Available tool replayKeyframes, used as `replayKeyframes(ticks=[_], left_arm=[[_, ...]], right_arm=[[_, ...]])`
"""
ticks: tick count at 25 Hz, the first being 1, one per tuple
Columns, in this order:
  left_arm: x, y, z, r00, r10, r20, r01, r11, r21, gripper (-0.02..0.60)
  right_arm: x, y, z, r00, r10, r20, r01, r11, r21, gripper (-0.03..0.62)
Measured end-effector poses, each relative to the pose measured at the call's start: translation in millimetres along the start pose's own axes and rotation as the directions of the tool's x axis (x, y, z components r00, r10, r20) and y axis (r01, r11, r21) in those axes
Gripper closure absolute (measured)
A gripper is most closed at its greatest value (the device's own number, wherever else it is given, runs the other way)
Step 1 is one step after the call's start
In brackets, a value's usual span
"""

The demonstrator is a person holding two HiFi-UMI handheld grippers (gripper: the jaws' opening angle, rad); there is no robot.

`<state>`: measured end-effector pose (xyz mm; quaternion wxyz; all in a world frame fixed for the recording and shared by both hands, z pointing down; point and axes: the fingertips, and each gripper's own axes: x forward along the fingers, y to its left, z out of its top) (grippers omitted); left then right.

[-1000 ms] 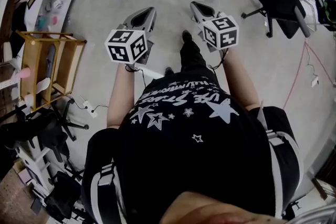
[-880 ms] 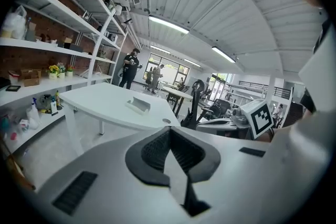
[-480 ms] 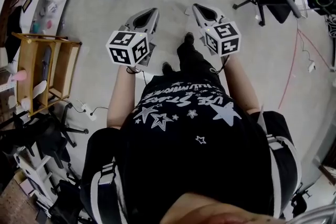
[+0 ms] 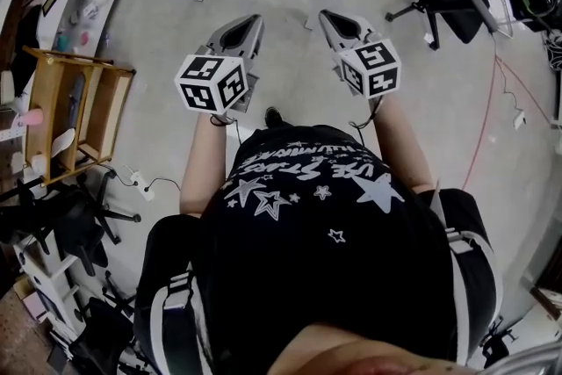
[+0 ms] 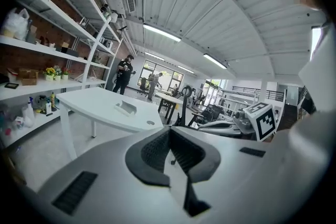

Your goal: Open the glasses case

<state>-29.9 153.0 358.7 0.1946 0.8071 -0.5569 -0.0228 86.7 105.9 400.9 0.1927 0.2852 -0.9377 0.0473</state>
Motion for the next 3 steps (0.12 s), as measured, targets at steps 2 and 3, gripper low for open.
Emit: replayKeyframes(ticks=[2,3], left_arm=[[0,-10,1,1.000,0.010,0.014,-0.010,1.000,-0.006,0.569],[0,-16,1,1.000,0.014,0.021,-0.013,1.000,-0.008,0.569]], right_arm=[[-10,-3,2,1.000,0.012,0.007,-0.012,1.000,-0.003,0.586],[-16,-4,2,1.000,0.018,0.011,-0.018,1.000,-0.003,0.586]])
